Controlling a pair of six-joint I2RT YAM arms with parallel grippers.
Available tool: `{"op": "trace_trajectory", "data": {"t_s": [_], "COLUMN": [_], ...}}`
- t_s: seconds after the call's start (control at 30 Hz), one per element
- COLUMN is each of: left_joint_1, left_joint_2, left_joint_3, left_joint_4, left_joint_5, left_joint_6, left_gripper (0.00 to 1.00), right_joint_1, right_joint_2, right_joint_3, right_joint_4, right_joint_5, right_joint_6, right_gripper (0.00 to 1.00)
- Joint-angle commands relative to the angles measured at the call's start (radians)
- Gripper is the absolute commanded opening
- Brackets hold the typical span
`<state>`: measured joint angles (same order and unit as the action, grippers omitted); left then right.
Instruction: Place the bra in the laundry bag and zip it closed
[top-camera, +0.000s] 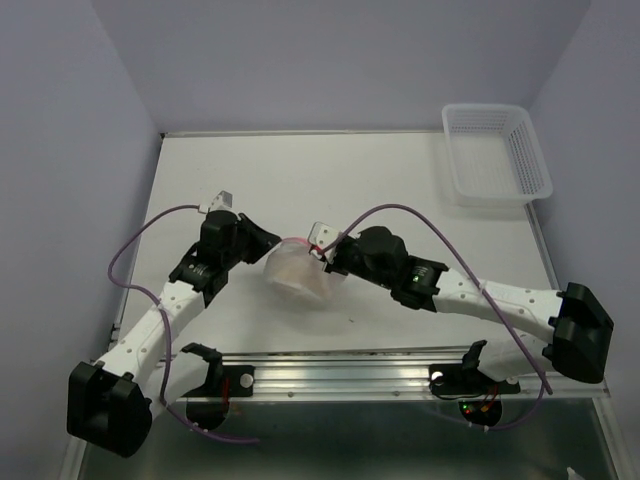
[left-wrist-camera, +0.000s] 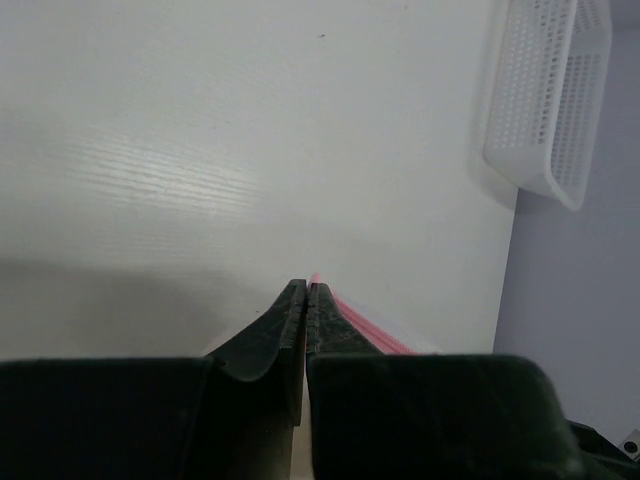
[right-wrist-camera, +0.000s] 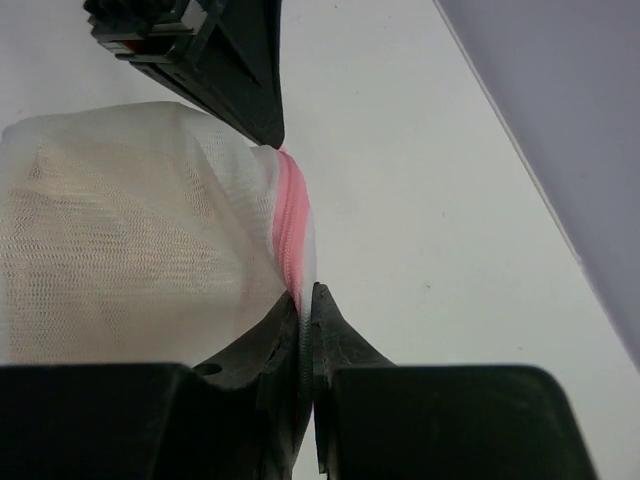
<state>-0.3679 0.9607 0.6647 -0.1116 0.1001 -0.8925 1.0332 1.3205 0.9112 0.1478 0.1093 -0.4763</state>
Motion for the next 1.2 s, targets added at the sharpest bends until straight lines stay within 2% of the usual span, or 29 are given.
{"op": "trace_trajectory", "data": {"t_s": [0.0,0.1,0.2,0.27,0.3,0.33,0.37,0.47,0.6,0.7,0.8,0.9,1.0,1.17], "left_joint_1": [0.083,0.099,0.103,0.103,0.103,0.103,0.101,0.099,0.086,0.057,0.038,0.026,0.023,0.023], "left_joint_2": [0.059,0.102,0.113,0.084,0.070,0.055,0.026,-0.017,-0.049,-0.083,-0.106,-0.114,-0.126,-0.132], "left_joint_3": [-0.077,-0.091,-0.071,-0.054,-0.048,-0.044,-0.042,-0.031,-0.020,-0.020,-0.019,-0.007,0.004,0.024], "left_joint_4": [0.071,0.139,0.161,0.182,0.191,0.196,0.197,0.187,0.159,0.161,0.181,0.187,0.207,0.240], "left_joint_5": [-0.112,-0.105,-0.045,-0.031,-0.020,-0.017,-0.016,-0.019,-0.014,-0.025,-0.008,0.018,0.070,0.179], "left_joint_6": [0.059,0.073,0.092,0.096,0.101,0.104,0.102,0.075,0.034,0.043,0.099,0.183,0.265,0.388], "left_gripper": [0.00,0.00,0.00,0.00,0.00,0.00,0.00,0.00,0.00,0.00,0.00,0.00,0.00,0.00], "right_joint_1": [-0.007,-0.007,-0.018,-0.018,-0.028,-0.042,-0.042,-0.055,-0.055,-0.055,-0.055,-0.055,-0.055,-0.073], "right_joint_2": [-0.098,-0.132,-0.145,-0.133,-0.116,-0.107,-0.095,-0.043,0.063,0.127,0.151,0.167,0.190,0.230], "right_joint_3": [-0.040,-0.077,-0.118,-0.121,-0.121,-0.118,-0.115,-0.068,0.113,0.233,0.281,0.321,0.356,0.416], "right_joint_4": [0.093,0.095,0.088,0.088,0.087,0.088,0.088,0.070,-0.097,-0.186,-0.186,-0.201,-0.246,-0.315], "right_joint_5": [-0.092,-0.155,-0.140,-0.056,-0.028,-0.019,-0.011,-0.032,-0.187,-0.185,-0.154,-0.189,-0.235,-0.232], "right_joint_6": [-0.071,-0.114,-0.130,-0.124,-0.101,-0.090,-0.078,-0.015,0.046,0.053,0.032,-0.021,-0.126,-0.200], "right_gripper": [0.06,0.07,0.12,0.26,0.78,0.95,1.00,1.00,1.00,1.00,1.00,1.00,1.00,1.00]}}
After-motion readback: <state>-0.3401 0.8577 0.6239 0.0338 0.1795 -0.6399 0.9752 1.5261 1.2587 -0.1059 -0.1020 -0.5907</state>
